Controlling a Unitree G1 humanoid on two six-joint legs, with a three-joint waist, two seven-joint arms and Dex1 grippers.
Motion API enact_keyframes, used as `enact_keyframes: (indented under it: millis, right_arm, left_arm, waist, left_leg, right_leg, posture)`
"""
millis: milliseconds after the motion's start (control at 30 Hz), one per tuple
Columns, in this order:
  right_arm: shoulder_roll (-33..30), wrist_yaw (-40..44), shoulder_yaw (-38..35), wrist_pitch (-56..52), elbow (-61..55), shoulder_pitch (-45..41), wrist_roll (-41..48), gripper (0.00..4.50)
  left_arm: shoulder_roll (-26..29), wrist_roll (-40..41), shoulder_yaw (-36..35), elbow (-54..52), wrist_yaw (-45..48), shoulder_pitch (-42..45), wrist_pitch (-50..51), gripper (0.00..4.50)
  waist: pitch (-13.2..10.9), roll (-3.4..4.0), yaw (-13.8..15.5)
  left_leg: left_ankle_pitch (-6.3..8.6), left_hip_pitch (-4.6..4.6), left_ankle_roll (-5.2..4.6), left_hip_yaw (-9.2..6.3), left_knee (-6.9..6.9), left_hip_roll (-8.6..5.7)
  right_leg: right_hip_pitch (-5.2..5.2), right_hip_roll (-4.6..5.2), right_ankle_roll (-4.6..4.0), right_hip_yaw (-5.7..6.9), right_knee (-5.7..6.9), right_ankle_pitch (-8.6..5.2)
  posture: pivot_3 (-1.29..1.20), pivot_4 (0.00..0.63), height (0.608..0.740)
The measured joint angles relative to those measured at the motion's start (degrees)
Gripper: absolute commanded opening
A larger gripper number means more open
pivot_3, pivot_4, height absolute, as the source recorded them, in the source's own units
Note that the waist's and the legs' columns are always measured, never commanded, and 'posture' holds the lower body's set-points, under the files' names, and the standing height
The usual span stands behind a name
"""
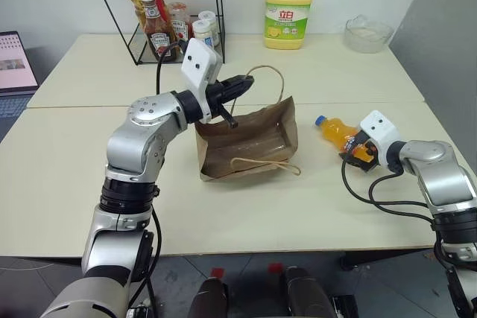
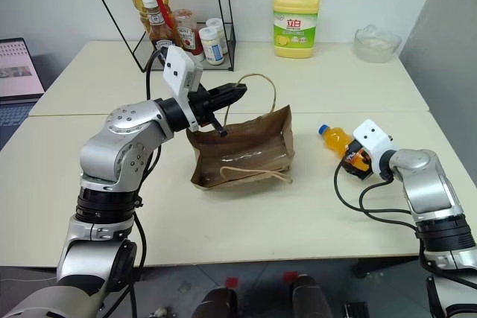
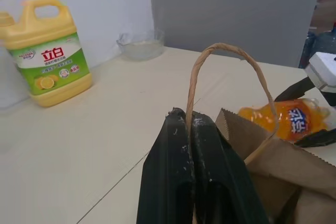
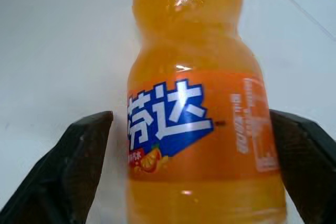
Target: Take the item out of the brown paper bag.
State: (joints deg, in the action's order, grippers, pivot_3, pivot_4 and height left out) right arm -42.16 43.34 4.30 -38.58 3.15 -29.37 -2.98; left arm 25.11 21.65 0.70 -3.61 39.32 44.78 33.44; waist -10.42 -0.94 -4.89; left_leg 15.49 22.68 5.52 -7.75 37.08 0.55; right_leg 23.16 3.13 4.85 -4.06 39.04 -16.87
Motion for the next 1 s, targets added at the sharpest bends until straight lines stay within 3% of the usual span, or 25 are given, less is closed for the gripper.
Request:
enact_keyframes:
  millis: [233,400,667,767,1000]
  right_arm:
    - [-0.1,-0.3,-3.4,0.1,-6.0,0.0,2.5,4.47]
    - [4.8,-3.6,-11.1,-4.4,-16.5,0.0,9.0,4.50]
    - [10.4,-11.1,-15.1,-6.9,-25.1,5.8,12.7,4.50]
    - [12.1,-13.5,-16.0,-5.7,-26.4,8.8,13.2,4.50]
    - [19.2,-20.1,-16.3,0.1,-31.9,17.7,13.2,4.50]
  left_arm:
    - [0.4,-0.1,-1.2,0.8,-1.2,-0.2,-0.3,0.00]
    - [0.6,0.5,-4.3,8.8,-1.2,1.8,-0.4,1.12]
    - [0.4,5.5,-7.8,12.3,0.1,2.5,3.2,3.56]
    - [2.8,6.8,-9.9,11.0,-0.2,1.9,5.2,4.46]
    - [8.4,7.8,-20.1,1.3,-7.3,-8.3,8.0,4.49]
  waist:
    - [0.0,0.00,0.0]
    - [0.0,0.00,0.0]
    - [0.0,0.00,0.1]
    - [0.0,0.00,0.0]
    - [0.0,0.08,-0.1]
  left_leg:
    - [0.00,0.00,0.00,-0.01,0.00,0.00]
    - [0.00,0.01,0.00,-0.05,0.00,0.00]
    - [0.00,0.03,0.00,-0.06,-0.02,0.00]
    - [0.00,0.00,0.00,-0.05,-0.02,0.00]
    - [0.00,-0.13,0.00,-0.02,-0.09,0.04]
  right_leg:
    - [0.01,0.00,0.00,0.00,0.01,0.00]
    - [0.00,-0.01,0.00,0.04,0.03,0.00]
    - [0.01,0.00,0.00,0.03,0.02,0.00]
    - [0.02,-0.01,0.00,0.03,0.05,0.00]
    - [0.00,-0.01,0.00,0.01,0.10,0.00]
  posture:
    - [0.00,0.150,0.740]
    - [0.00,0.150,0.740]
    - [0.00,0.150,0.740]
    - [0.00,0.150,0.740]
    - [0.00,0.150,0.740]
